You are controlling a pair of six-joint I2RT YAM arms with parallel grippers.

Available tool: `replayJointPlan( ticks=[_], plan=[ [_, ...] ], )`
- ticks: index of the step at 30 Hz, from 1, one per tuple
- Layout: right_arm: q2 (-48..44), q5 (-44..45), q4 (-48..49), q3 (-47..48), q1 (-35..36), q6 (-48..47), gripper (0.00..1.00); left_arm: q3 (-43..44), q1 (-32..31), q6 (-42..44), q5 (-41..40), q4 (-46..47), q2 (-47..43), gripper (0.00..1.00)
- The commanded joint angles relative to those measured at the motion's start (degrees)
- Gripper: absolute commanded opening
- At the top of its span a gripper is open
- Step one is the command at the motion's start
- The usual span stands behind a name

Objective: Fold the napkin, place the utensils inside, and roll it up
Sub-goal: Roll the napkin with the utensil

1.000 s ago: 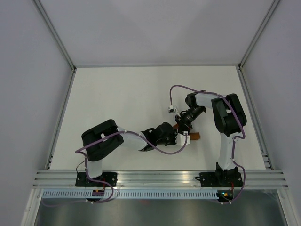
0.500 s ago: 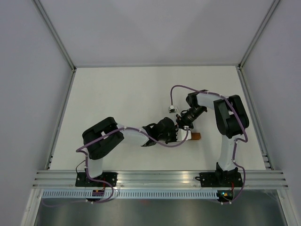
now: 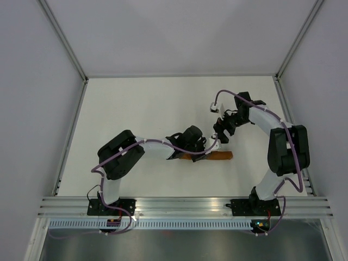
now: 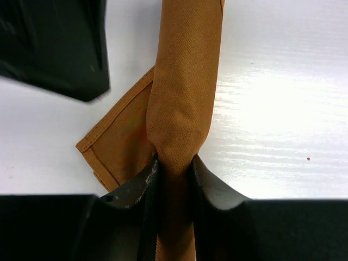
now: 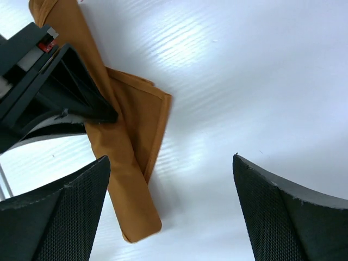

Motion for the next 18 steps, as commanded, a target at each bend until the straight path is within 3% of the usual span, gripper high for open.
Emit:
replayJointPlan(
  ticks=[1, 9, 18],
  plan=[
    [-7.3, 0.0, 7.3, -3.6, -2.5, 5.3, 0.98, 2.2, 1.8, -5.8, 4.4, -9.0, 3.5, 0.02],
    [-25.0, 1.5, 15.0, -15.2, -5.1, 7.4, 0.97, 7.9, 5.4, -9.9, 13.8, -19.1, 6.9, 0.03],
    [-36.9, 0.8, 12.9, -25.4, -4.0, -0.4, 0.92, 14.5, 9.9, -14.4, 25.6, -25.9, 12.7, 0.06]
  ],
)
